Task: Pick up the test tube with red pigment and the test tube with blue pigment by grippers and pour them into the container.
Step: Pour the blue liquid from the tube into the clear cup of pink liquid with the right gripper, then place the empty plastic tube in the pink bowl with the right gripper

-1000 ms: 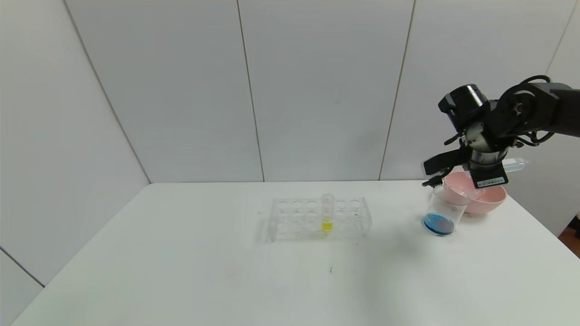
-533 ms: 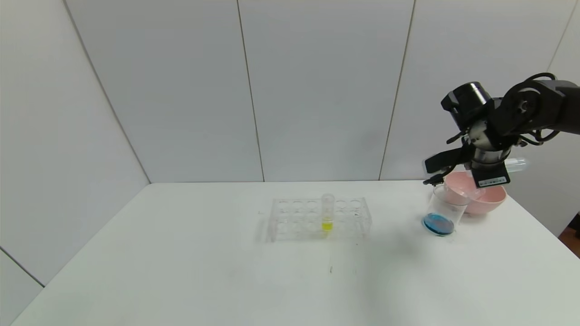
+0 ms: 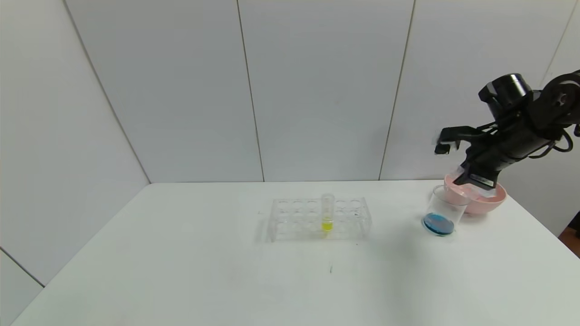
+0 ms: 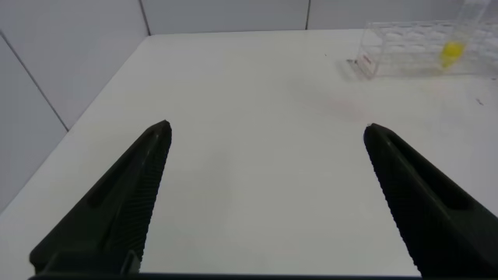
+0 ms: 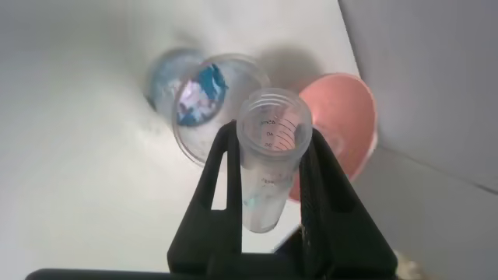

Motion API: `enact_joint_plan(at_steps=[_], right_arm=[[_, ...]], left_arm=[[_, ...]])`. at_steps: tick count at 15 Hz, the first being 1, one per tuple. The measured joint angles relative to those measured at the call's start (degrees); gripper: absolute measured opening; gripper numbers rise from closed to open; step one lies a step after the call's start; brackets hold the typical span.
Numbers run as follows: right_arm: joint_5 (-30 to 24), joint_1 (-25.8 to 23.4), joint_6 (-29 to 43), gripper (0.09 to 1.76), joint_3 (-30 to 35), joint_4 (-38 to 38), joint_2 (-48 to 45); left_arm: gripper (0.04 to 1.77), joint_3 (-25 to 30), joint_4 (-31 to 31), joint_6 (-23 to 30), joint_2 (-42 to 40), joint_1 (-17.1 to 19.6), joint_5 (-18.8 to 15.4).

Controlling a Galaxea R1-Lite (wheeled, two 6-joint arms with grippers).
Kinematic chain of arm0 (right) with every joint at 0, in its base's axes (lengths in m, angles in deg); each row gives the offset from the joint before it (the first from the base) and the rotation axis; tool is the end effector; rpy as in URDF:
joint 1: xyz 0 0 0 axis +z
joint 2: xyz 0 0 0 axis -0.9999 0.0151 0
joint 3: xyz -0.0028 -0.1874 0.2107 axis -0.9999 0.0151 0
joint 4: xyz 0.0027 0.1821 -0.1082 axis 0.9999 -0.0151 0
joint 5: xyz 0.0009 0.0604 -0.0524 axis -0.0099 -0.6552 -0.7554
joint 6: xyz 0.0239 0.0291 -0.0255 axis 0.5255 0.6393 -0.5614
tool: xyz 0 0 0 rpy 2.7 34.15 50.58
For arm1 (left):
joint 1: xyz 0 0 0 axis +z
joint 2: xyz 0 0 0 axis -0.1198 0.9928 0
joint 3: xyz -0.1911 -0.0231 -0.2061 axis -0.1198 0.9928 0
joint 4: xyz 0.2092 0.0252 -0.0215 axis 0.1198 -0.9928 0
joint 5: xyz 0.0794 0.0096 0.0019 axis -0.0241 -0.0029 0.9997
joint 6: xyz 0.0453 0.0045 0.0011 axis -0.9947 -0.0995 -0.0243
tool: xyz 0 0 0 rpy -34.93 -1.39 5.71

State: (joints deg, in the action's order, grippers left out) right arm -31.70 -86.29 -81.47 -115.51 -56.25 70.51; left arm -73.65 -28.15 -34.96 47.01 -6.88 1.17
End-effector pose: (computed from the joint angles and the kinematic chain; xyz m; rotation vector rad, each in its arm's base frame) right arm 0.4178 0.0213 0.2002 -0.9023 0.8129 0.4865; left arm 0.0415 -0.0001 0.0752 0.0000 0.0021 0.0000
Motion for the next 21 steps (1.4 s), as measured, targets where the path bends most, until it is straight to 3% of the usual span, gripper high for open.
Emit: enact_joint_plan(at_steps=[3,6,7,9,13,18,21], right_arm=[[-9.78,-1.80,10.28,0.49,6.58,10.15,-2.43],[-13.67,-3.15,18.79,0.49,21.22,35.72,-5.85],[-14.46,-3.24,23.93,0.49,26.47,45.78,-7.09],[-15.20,-3.36,36.39,0.49,33.73,57.88,-9.29],[-15.23,-4.35,48.07,0.49,42.81,66.45,-13.04],[-15.27,-6.00,49.58,0.49,54.33,79.14,-16.35],[-15.30,-6.52,49.65,0.49,56.50,79.99,-16.80]], left_arm=[[1.76,0.00,0.00,0.00,0.00,0.00,0.00],[1.76,0.00,-0.02,0.00,0.00,0.00,0.00],[1.76,0.00,0.00,0.00,0.00,0.00,0.00],[1.76,0.00,0.00,0.00,0.00,0.00,0.00],[1.76,0.00,0.00,0.00,0.00,0.00,0.00],[1.76,0.00,0.00,0.00,0.00,0.00,0.00],[1.76,0.00,-0.02,0.00,0.00,0.00,0.00]])
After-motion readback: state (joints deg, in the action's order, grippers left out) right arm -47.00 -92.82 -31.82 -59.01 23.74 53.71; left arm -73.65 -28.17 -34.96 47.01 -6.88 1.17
